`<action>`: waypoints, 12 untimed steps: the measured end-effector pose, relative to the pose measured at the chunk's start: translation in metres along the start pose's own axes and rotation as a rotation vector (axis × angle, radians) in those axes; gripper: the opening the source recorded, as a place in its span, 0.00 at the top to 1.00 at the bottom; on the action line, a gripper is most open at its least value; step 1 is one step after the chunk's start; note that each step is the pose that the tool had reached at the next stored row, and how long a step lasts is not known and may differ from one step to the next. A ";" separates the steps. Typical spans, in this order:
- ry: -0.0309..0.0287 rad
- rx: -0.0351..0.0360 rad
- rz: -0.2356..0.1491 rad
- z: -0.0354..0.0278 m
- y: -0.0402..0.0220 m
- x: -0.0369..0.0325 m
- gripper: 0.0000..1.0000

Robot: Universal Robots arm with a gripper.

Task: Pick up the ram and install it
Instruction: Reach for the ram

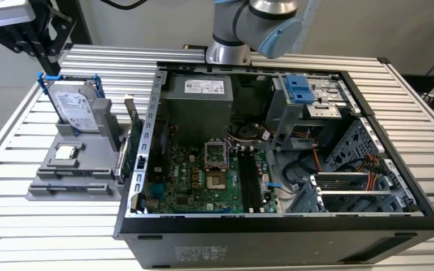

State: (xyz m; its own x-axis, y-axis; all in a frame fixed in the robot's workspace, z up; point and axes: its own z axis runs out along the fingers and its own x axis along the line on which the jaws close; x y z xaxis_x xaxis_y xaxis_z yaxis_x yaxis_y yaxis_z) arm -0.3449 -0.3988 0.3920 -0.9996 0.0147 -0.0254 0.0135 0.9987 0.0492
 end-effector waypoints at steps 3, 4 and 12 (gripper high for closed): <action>0.0008 -0.0004 -0.017 0.0001 -0.0001 0.0030 1.00; 0.0008 -0.0005 -0.017 0.0001 -0.0001 0.0032 1.00; 0.0008 -0.0007 -0.017 -0.0004 -0.0239 0.0030 1.00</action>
State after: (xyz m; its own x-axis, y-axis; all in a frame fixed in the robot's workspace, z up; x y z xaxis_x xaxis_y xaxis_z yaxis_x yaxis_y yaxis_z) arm -0.3482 -0.4226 0.3912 -0.9997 -0.0024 -0.0254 -0.0036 0.9988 0.0494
